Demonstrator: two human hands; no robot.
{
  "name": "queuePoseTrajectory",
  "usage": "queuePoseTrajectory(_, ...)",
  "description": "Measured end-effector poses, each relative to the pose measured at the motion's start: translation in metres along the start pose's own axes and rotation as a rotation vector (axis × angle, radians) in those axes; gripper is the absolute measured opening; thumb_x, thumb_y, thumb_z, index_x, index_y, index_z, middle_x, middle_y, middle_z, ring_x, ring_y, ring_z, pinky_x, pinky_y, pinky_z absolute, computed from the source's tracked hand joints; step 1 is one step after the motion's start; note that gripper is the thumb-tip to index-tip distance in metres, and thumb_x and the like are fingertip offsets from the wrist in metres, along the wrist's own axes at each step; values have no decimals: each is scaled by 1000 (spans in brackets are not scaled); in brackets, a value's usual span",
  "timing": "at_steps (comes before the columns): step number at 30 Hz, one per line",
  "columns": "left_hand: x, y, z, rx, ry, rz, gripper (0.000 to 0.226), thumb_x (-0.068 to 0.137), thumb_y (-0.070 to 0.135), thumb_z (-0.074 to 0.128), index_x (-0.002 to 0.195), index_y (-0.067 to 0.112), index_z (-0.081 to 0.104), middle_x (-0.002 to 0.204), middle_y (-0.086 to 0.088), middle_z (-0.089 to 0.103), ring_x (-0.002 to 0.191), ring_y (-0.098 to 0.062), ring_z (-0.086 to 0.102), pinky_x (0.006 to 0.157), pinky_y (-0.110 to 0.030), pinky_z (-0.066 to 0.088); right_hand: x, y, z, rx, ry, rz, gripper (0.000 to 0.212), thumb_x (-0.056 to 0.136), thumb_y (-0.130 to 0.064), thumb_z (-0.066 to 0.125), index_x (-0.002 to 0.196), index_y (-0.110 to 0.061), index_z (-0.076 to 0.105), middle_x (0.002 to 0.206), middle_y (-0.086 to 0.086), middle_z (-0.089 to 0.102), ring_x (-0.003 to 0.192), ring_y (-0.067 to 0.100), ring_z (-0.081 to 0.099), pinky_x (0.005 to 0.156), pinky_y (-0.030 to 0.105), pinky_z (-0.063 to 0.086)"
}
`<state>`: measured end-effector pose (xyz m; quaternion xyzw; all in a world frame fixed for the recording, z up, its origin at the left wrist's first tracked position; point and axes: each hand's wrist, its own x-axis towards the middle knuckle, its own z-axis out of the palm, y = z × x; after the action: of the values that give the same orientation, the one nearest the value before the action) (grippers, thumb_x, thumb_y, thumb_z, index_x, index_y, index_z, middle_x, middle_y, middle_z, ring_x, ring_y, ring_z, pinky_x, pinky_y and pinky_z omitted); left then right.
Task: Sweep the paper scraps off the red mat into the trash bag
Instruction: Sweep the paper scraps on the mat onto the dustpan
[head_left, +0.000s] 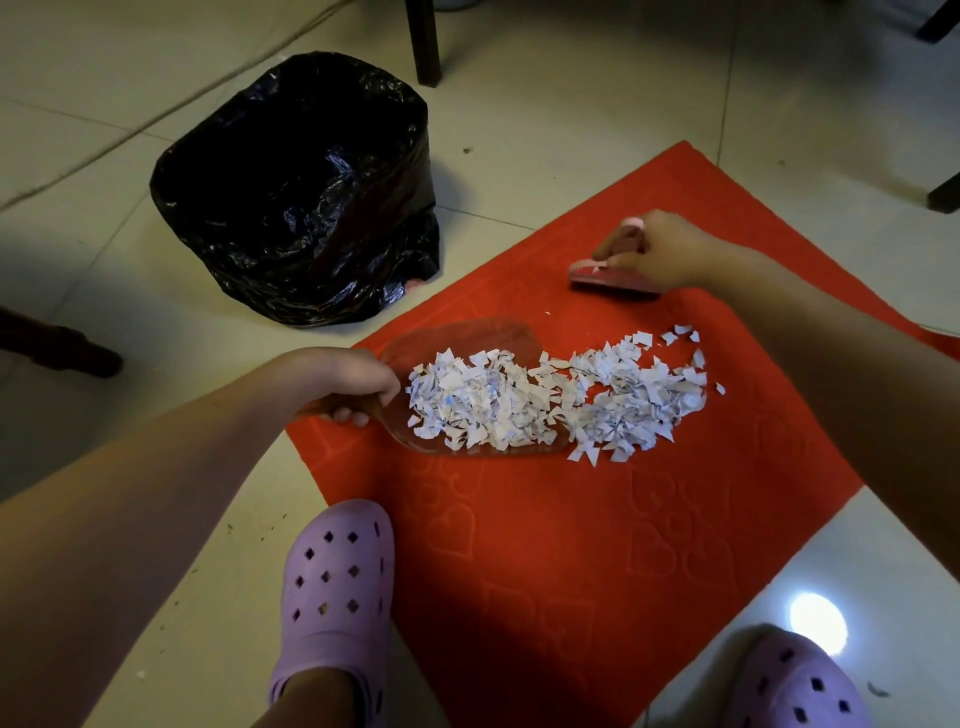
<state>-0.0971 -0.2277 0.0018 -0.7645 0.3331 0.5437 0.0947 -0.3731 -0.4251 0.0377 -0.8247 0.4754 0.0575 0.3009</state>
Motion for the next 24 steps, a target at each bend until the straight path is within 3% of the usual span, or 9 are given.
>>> queuePoseTrajectory(3, -1, 1, -1, 6, 0, -2, 13, 80, 14, 47, 82, 4, 54, 50, -7, 52, 35, -14, 33, 44, -19, 26, -11, 5, -14, 93, 63, -26, 26, 93, -14, 55, 118, -12, 63, 122, 6, 61, 105, 17, 53, 93, 32, 39)
queuePoseTrajectory(6, -1, 1, -2, 5, 3, -12, 14, 79, 15, 48, 86, 4, 55, 51, -6, 53, 34, -14, 33, 44, -19, 26, -3, 12, -15, 76, 254, 34, 27, 93, -13, 54, 119, -11, 64, 123, 10, 62, 111, 24, 57, 93, 34, 43)
queuePoseTrajectory(9, 0, 2, -1, -3, 5, -12, 14, 78, 14, 48, 86, 4, 54, 51, -6, 52, 34, -14, 33, 44, -19, 25, 6, 9, -3, 52, 321, 99, 29, 94, -18, 52, 120, -14, 64, 124, 15, 62, 108, 30, 59, 92, 41, 48)
queuePoseTrajectory(13, -1, 3, 1, 8, 5, -5, 12, 78, 14, 48, 81, 4, 54, 50, -7, 52, 35, -15, 32, 44, -19, 25, 7, -8, 14, 0, 168, 32, 33, 92, -37, 56, 114, -14, 66, 114, 10, 65, 102, 26, 60, 89, 40, 50)
queuePoseTrajectory(16, -1, 2, 0, 4, 5, -1, 11, 78, 14, 48, 80, 5, 55, 50, -6, 52, 34, -14, 32, 43, -18, 25, -6, -16, 14, -60, -6, -93, 26, 92, -25, 58, 114, -15, 66, 116, 5, 64, 105, 22, 58, 86, 31, 43)
queuePoseTrajectory(19, -1, 1, -1, 6, 0, -3, 12, 78, 15, 48, 81, 5, 55, 51, -6, 52, 36, -14, 32, 44, -18, 26, -28, -17, 2, -85, -116, -155, 24, 93, -16, 56, 115, -17, 65, 107, -4, 62, 95, 13, 56, 82, 27, 40)
queuePoseTrajectory(21, -1, 0, -2, 6, -9, -5, 13, 78, 15, 48, 80, 5, 56, 51, -6, 52, 37, -14, 32, 44, -19, 26, -38, -11, -9, -89, -114, -146, 24, 93, -15, 55, 116, -16, 65, 105, -4, 61, 93, 13, 56, 83, 27, 42)
queuePoseTrajectory(24, 0, -1, -3, 16, -14, -11, 14, 79, 16, 48, 77, 5, 56, 51, -6, 52, 36, -14, 33, 44, -19, 27, -31, -2, -16, -94, 46, -132, 26, 92, -13, 56, 116, -13, 65, 115, 4, 64, 105, 21, 58, 89, 30, 43)
